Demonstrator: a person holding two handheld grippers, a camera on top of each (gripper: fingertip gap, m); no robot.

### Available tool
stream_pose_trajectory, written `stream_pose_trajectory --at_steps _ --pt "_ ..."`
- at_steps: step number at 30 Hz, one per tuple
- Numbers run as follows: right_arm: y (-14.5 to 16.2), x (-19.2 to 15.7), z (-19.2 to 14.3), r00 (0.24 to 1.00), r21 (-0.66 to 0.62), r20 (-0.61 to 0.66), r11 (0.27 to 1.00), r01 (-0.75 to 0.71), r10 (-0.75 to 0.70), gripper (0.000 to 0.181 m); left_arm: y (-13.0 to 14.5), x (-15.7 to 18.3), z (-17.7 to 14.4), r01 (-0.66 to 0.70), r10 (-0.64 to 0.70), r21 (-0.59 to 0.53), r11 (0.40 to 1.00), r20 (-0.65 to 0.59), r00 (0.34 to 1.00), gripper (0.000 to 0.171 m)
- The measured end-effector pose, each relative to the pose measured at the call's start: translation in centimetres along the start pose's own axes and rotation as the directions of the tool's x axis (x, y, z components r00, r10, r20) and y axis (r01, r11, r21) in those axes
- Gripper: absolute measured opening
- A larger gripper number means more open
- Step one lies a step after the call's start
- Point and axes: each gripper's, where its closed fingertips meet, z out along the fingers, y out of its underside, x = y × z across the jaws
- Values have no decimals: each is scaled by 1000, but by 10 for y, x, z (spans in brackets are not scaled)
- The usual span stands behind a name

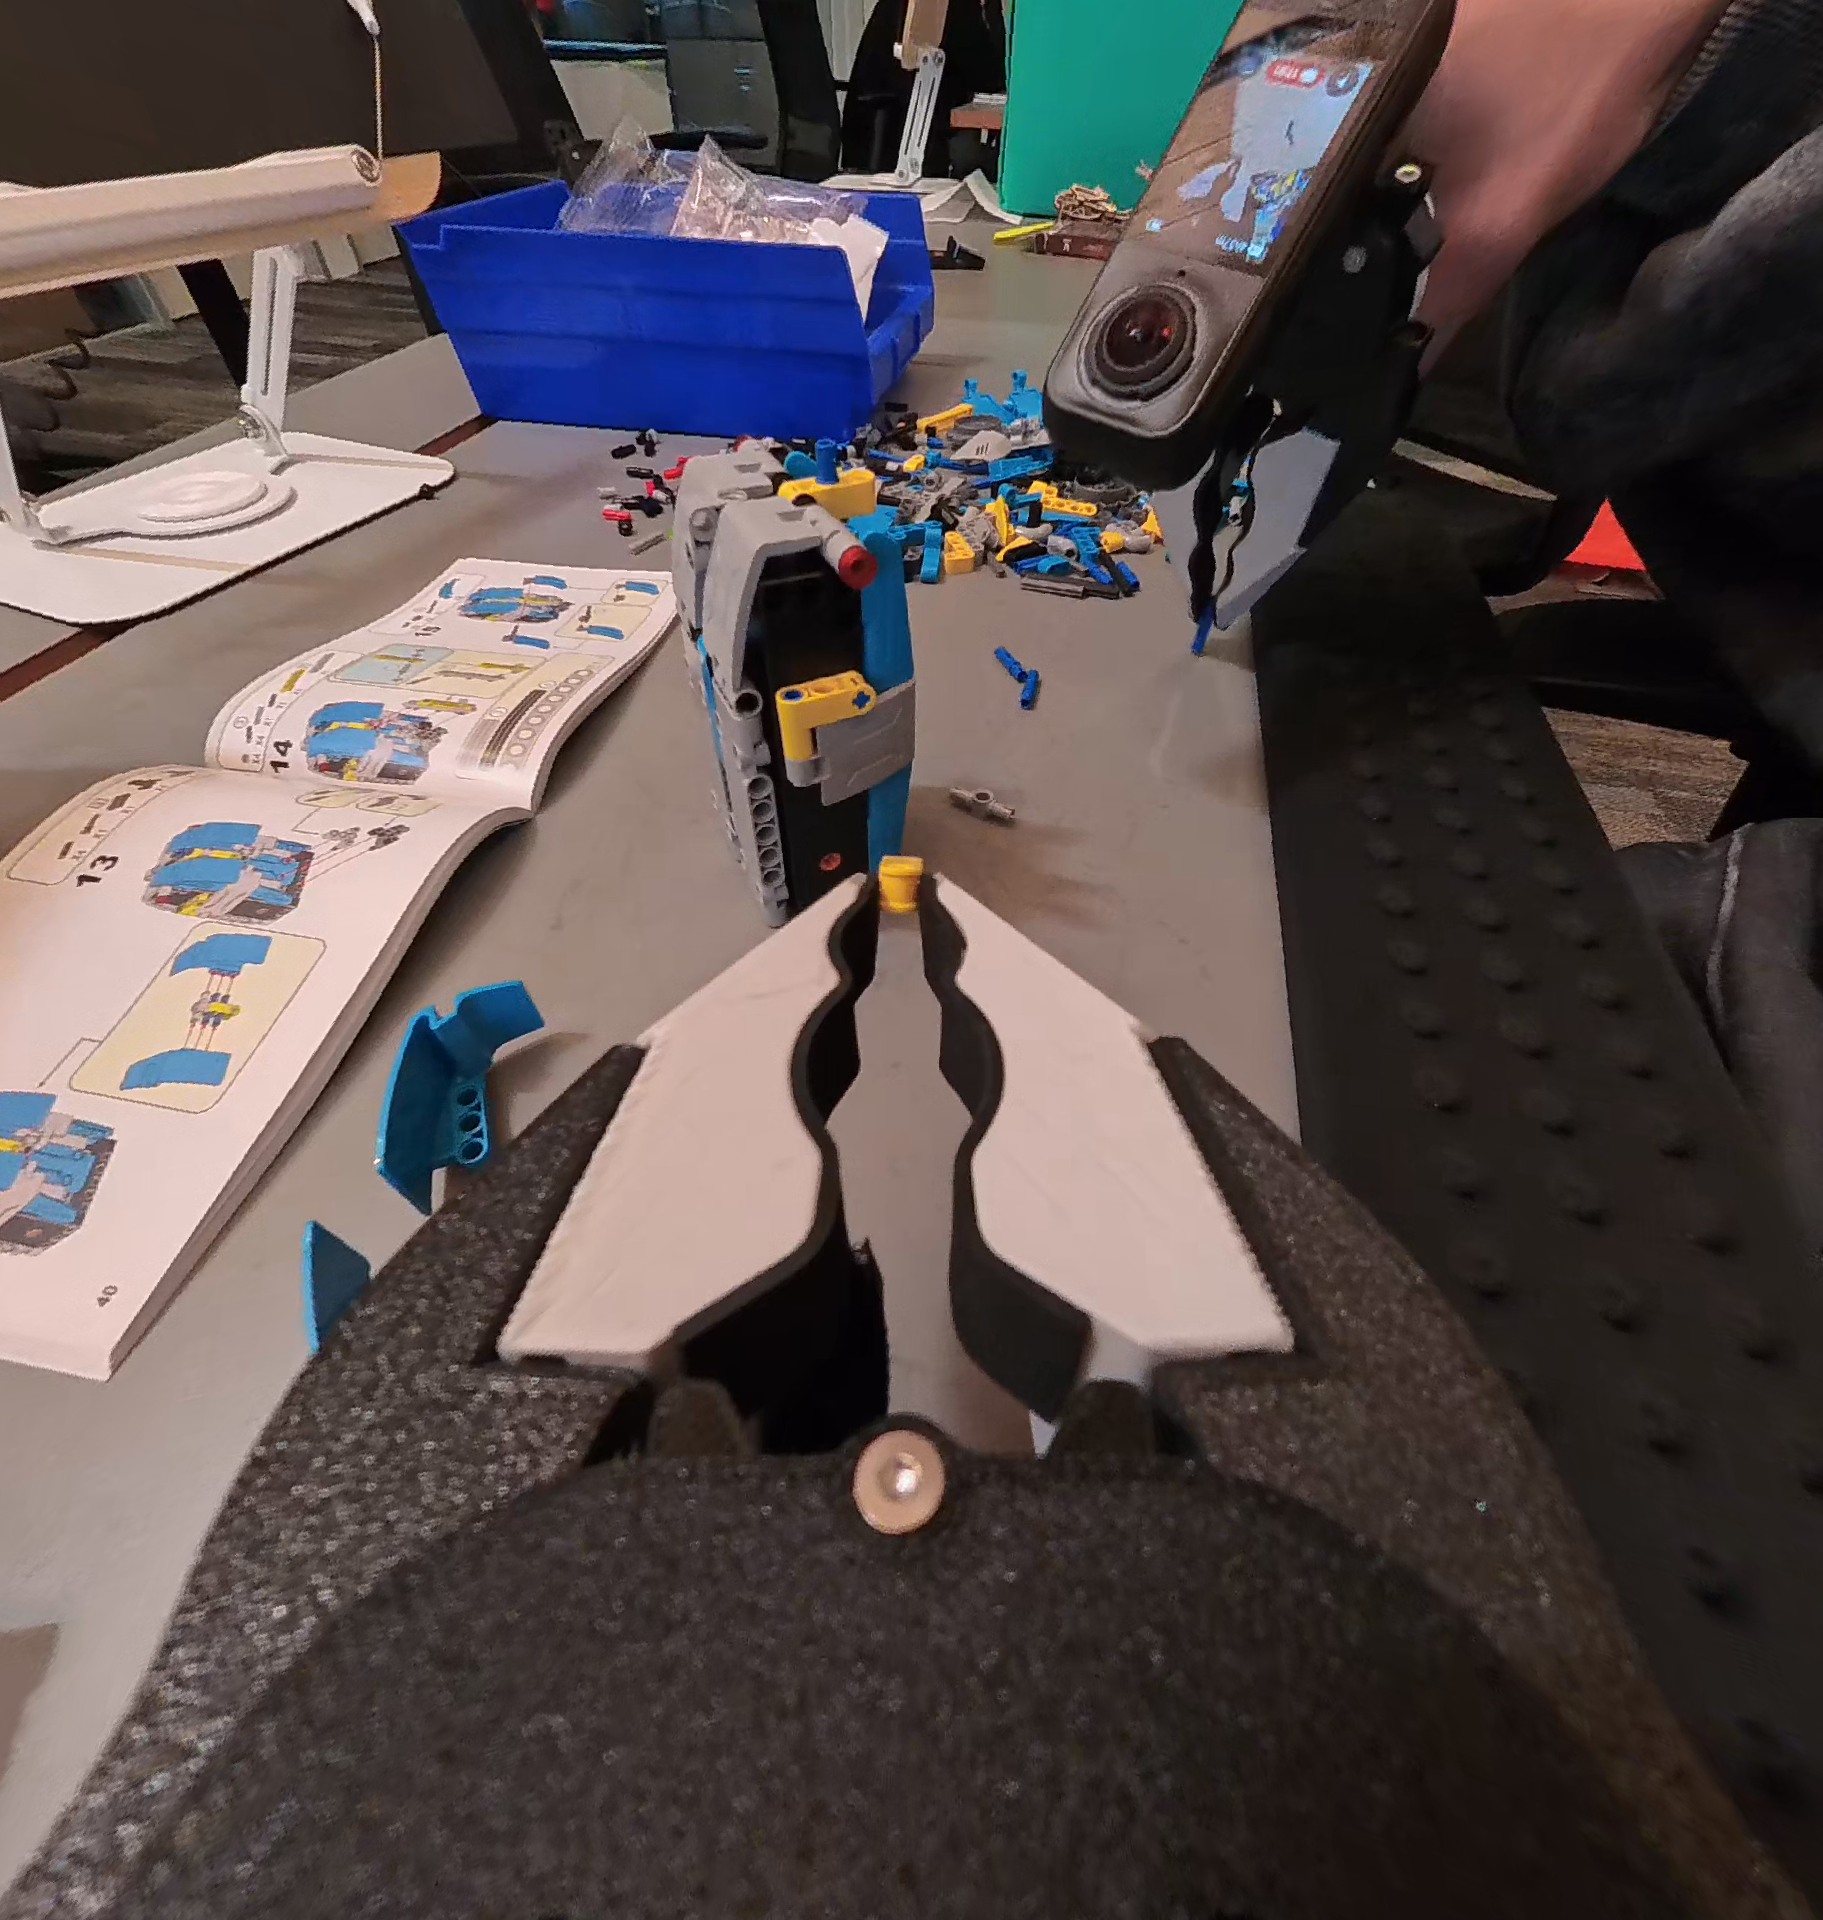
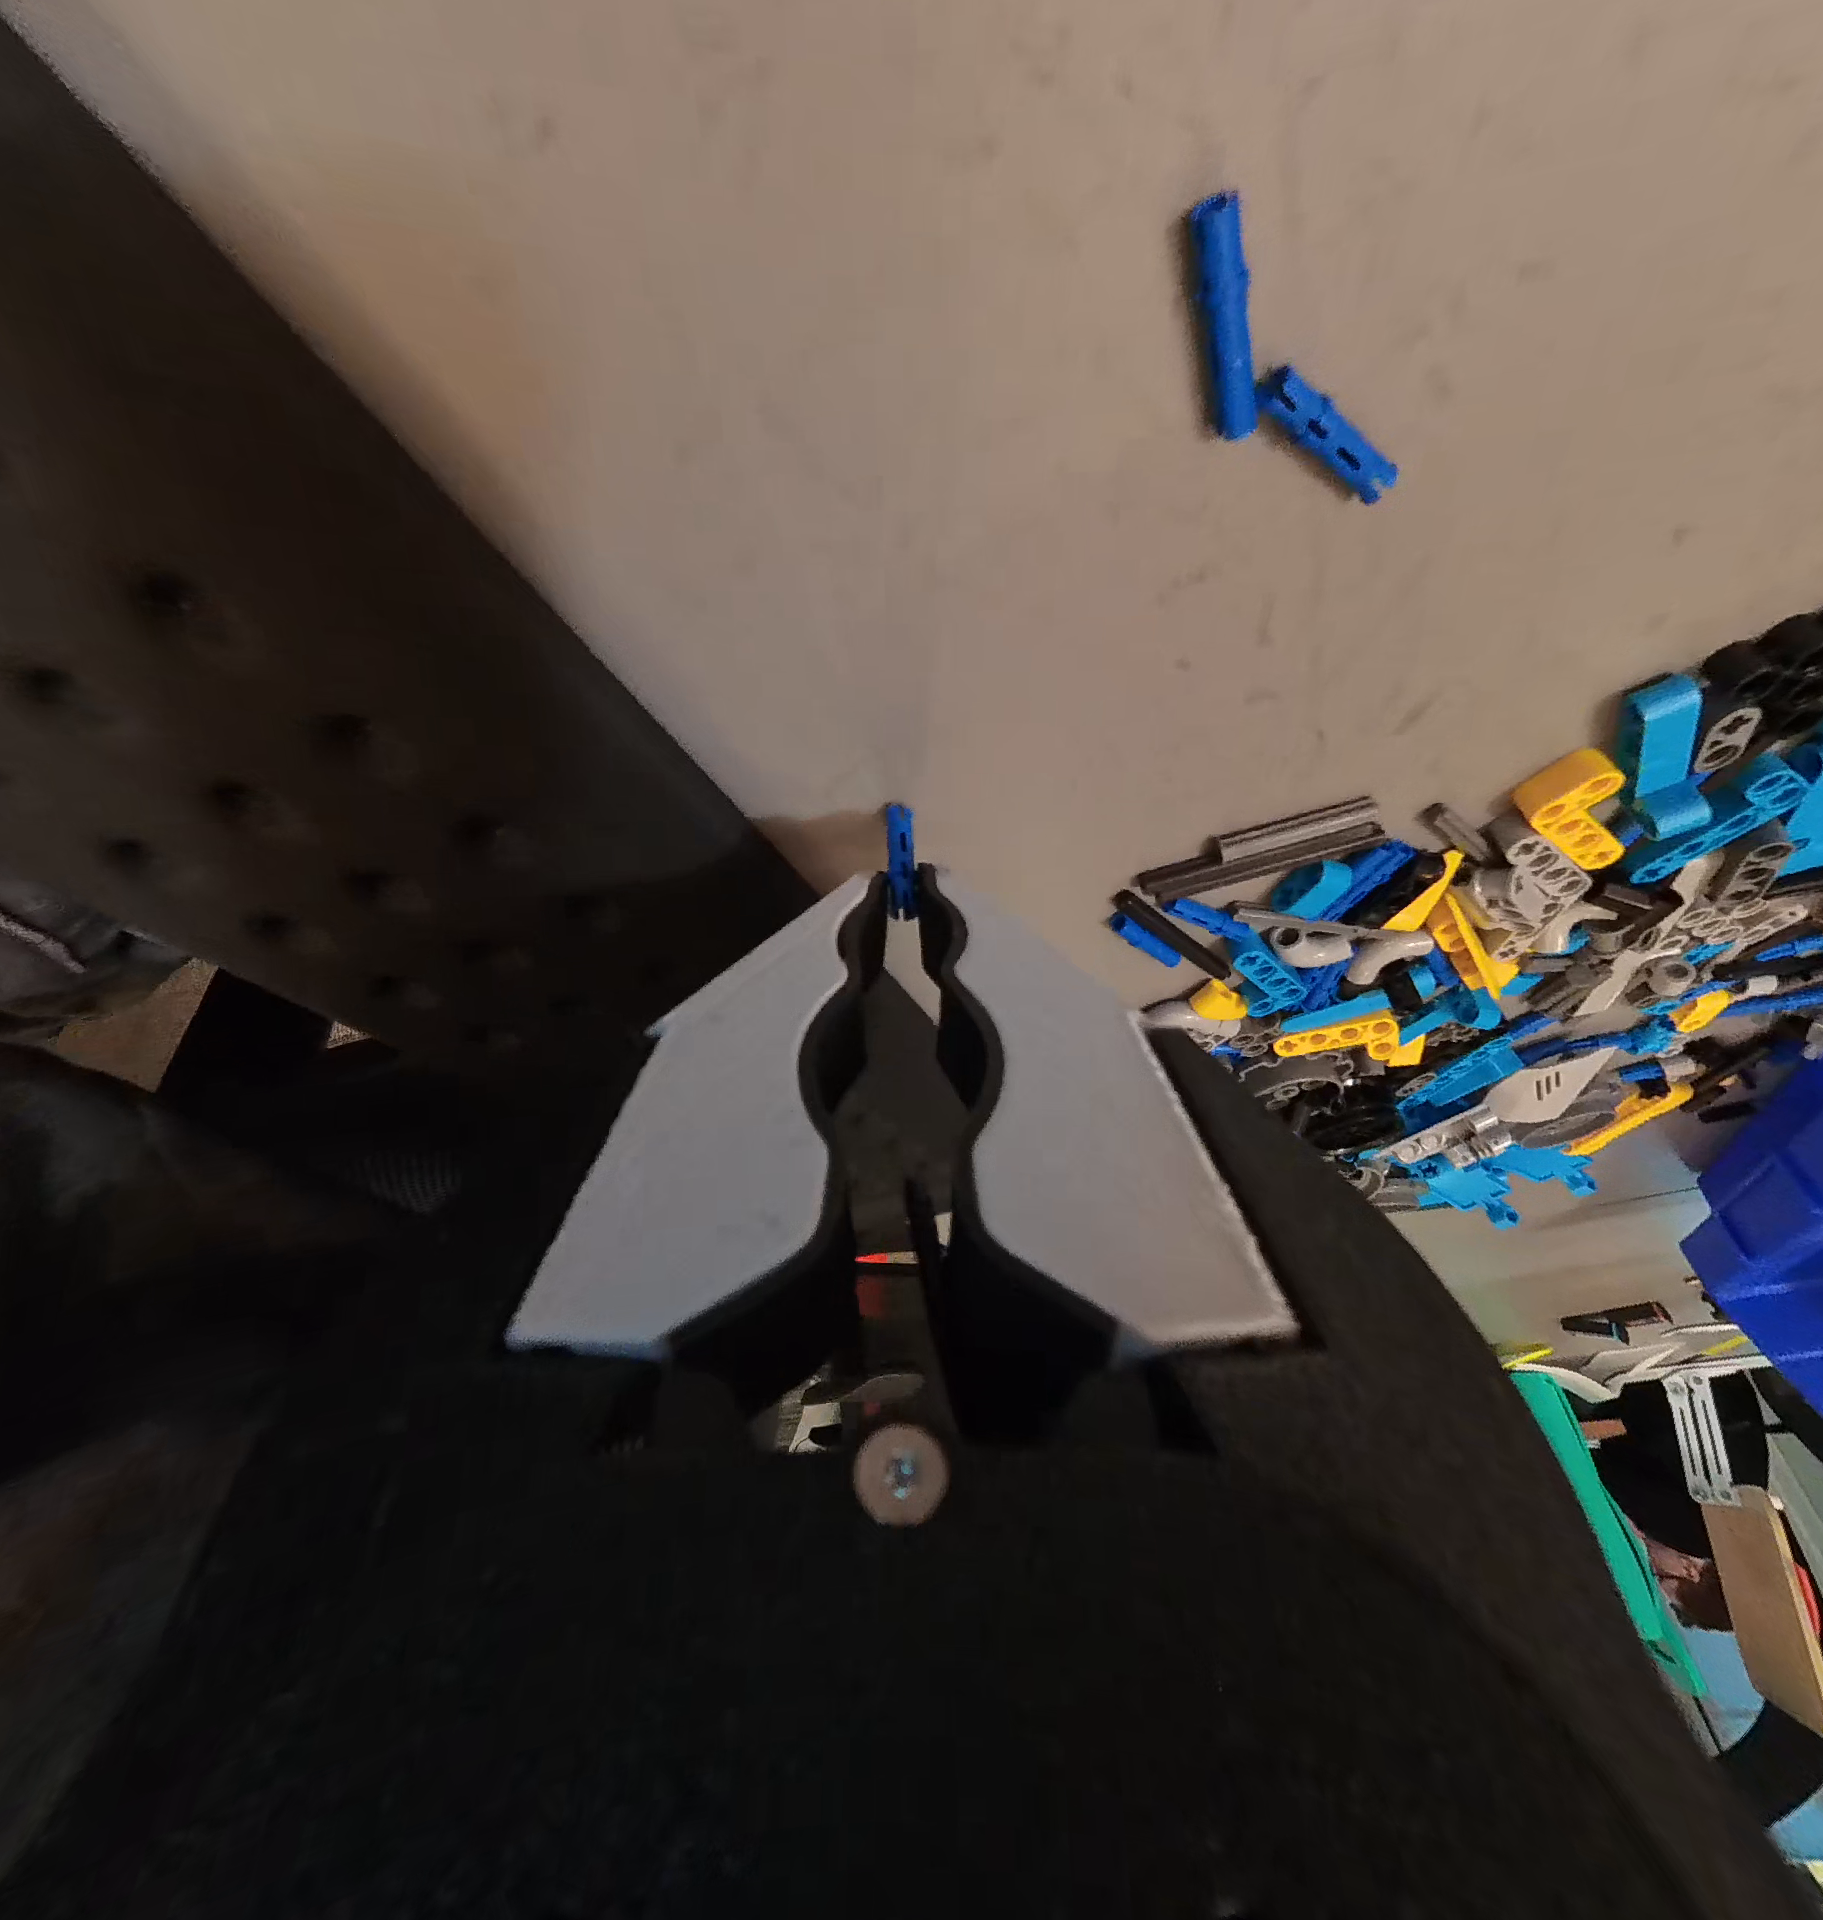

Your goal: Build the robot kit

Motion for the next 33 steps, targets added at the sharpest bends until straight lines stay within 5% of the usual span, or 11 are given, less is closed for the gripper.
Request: stream_pose_trajectory --at_steps 27,31,33 --pt "-7 9 5 1000 70 -8 997 24 -23 4 -2 0 -1 -14 13 11 1000 10 1000 7" --pt "-50 7 -36 996 381 -72 922 73 -49 4 -12 0 -5 -24 23 79 997 14 1000 7" --pt "-91 -3 -77 1000 661 -12 751 0 11 4 -17 2 -8 -26 25 118 993 6 1000 7"
